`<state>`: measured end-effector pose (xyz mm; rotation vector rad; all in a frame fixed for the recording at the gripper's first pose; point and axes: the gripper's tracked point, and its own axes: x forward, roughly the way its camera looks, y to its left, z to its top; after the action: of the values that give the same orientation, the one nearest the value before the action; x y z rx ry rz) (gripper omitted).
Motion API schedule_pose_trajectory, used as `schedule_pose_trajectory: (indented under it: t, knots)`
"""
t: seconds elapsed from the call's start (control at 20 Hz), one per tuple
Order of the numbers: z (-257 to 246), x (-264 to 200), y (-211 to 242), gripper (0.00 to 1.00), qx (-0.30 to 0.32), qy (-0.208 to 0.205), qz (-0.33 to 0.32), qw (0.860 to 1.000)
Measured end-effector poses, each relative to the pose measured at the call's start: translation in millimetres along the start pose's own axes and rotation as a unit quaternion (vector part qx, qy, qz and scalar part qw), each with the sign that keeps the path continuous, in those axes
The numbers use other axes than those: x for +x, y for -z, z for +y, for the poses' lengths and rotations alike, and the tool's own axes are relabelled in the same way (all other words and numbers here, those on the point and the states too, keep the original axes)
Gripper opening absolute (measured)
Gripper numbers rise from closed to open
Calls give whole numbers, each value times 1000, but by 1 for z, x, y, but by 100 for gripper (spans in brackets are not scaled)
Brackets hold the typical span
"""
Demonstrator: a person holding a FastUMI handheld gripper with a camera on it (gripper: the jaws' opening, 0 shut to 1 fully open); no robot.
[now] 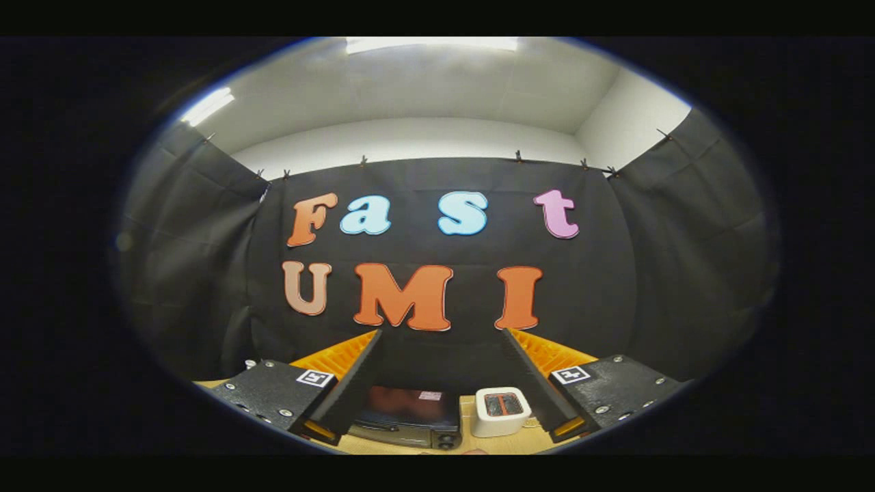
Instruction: Open the toaster oven, put the food inside, and close the toaster oven door.
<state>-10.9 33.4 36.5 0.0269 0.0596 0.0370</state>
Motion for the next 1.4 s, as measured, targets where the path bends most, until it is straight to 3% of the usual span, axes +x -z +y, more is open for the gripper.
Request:
schedule_pose_trajectory:
  t: [0.4, 0.85, 1.4]
  knots:
    - [14, 4, 24, 99, 9, -15, 25, 1000]
    - [38, 18, 88, 100, 45, -26, 99, 994]
    - [94, 37, 176, 100, 33, -69, 172, 982]
